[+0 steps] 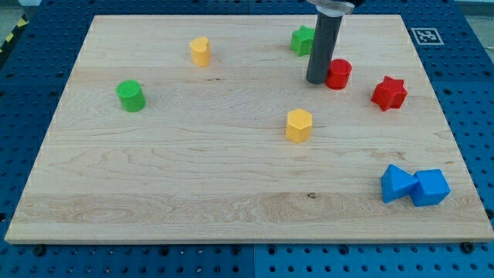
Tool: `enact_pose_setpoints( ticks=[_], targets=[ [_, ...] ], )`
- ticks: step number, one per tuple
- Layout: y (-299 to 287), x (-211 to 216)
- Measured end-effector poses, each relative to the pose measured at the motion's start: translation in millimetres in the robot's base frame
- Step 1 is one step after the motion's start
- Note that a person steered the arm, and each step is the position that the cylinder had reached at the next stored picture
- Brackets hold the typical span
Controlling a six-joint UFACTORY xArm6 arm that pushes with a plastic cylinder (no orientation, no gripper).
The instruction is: Push the red circle left to the red star
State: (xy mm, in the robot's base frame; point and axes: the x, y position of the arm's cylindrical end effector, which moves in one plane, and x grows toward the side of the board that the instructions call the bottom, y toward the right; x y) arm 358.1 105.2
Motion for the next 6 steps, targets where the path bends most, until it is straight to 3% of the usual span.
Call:
enact_pose_setpoints(
  ticks=[3,6],
  targets=[
    [-10,-48],
    [24,-45]
  ],
)
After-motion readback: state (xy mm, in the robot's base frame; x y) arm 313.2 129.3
